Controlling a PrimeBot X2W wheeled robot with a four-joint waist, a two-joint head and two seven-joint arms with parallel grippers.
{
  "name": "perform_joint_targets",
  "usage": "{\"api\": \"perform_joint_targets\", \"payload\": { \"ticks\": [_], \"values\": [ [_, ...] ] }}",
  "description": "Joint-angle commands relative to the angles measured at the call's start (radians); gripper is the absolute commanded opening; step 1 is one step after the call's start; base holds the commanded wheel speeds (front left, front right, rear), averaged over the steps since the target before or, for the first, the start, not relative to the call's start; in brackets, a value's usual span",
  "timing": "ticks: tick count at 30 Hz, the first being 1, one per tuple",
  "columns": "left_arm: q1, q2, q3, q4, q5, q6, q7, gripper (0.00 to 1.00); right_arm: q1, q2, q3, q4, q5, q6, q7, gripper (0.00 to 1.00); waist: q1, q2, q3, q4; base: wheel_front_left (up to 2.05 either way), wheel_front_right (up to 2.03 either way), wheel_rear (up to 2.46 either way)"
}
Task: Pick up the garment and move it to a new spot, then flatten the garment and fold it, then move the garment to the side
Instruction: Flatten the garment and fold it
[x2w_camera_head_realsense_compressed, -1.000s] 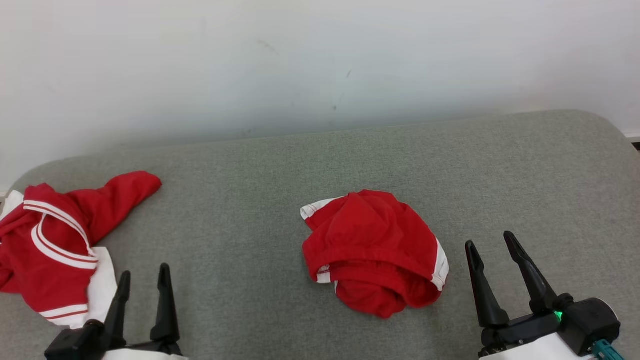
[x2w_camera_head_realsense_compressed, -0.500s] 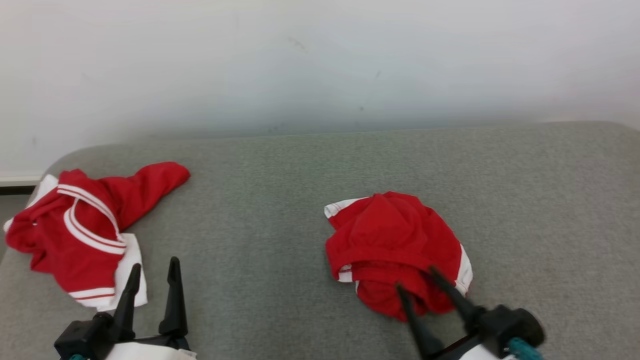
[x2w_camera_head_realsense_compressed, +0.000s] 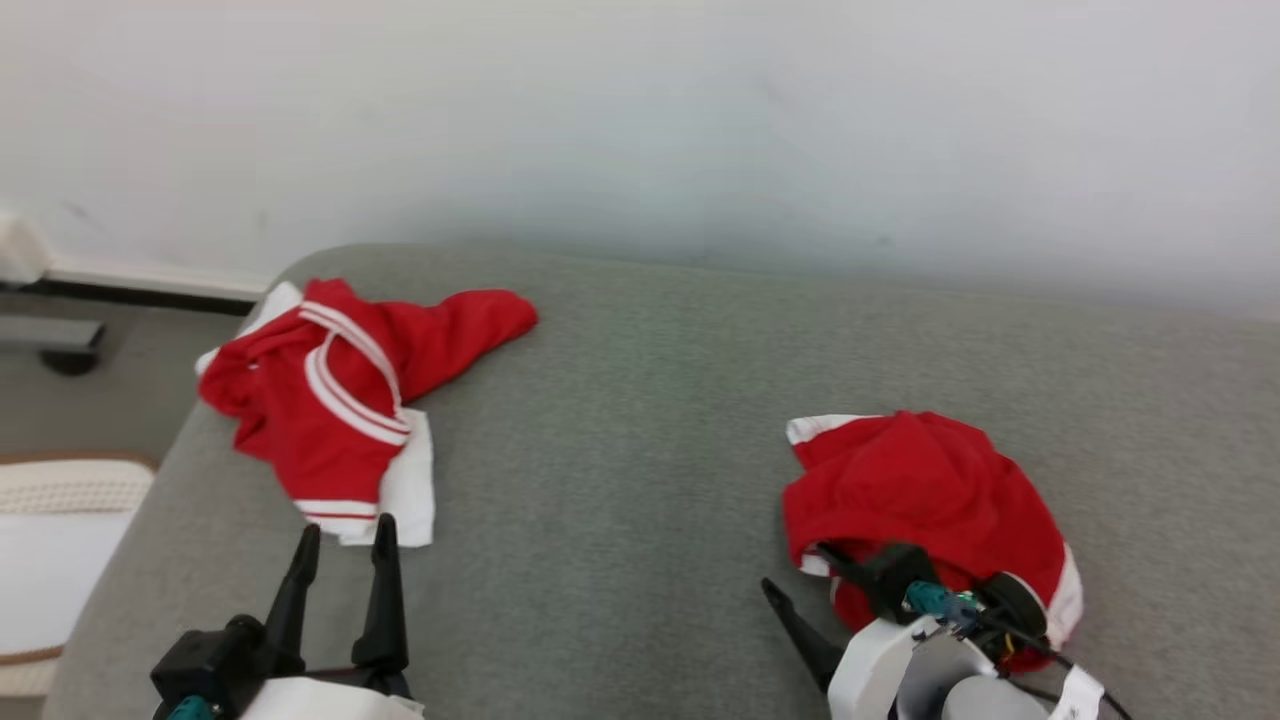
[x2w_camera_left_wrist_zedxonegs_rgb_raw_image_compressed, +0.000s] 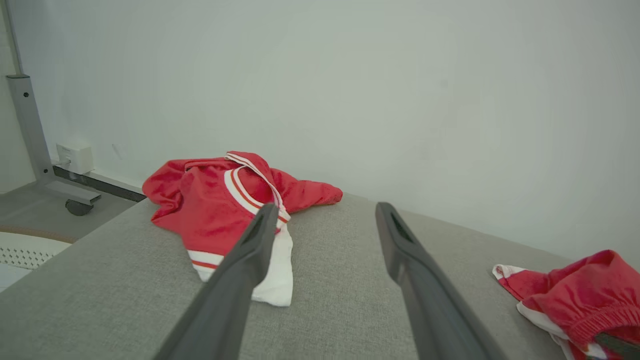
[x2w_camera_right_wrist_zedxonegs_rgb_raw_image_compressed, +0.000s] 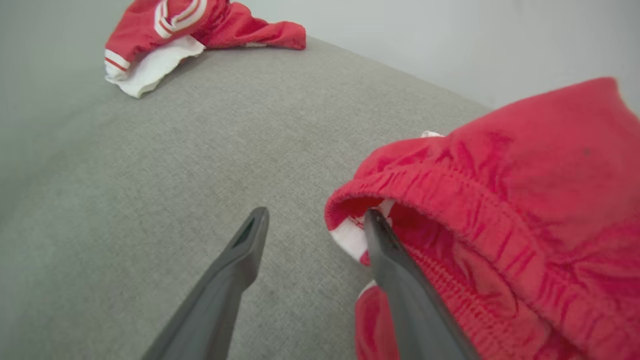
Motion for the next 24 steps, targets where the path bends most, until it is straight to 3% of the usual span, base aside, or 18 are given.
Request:
{"api": "perform_joint_targets", "payload": {
  "ticks": [1, 7, 8, 10, 17, 24],
  "values": [
    [-0.009, 0.003, -0.007, 0.002, -0.014, 0.002, -0.001, 1.0, -0.025, 0.0, -0.011, 0.037, -0.015, -0.002, 0.015, 1.0, 0.0, 0.0, 0.009, 0.06, 0.0, 0.0, 0.0],
    [-0.012, 0.003, -0.024, 0.012, -0.032, 0.012, -0.001, 1.0, -0.093, 0.009, -0.083, 0.171, -0.062, -0.002, 0.034, 1.0, 0.0, 0.0, 0.02, 0.135, 0.0, 0.0, 0.0],
    [-0.01, 0.003, -0.026, 0.014, -0.036, 0.015, -0.001, 1.0, -0.099, 0.009, -0.098, 0.19, -0.07, -0.002, 0.036, 0.91, 0.0, 0.0, 0.02, 0.144, 0.0, 0.0, 0.0],
    [-0.007, 0.003, -0.027, 0.016, -0.038, 0.016, -0.001, 1.0, -0.112, 0.01, -0.119, 0.218, -0.079, -0.002, 0.03, 0.0, 0.0, 0.0, 0.017, 0.158, 0.0, 0.0, 0.0],
    [0.011, 0.003, -0.017, 0.021, -0.036, 0.019, -0.001, 1.0, -0.084, 0.01, -0.096, 0.196, -0.026, -0.002, 0.007, 0.0, 0.0, 0.0, 0.001, 0.149, 0.0, 0.0, 0.0],
    [0.019, 0.003, -0.009, 0.017, -0.029, 0.017, -0.001, 1.0, -0.054, 0.01, -0.087, 0.063, 0.102, -0.002, 0.021, 0.0, 0.0, 0.0, -0.009, 0.074, 0.0, 0.0, 0.0]
  ]
}}
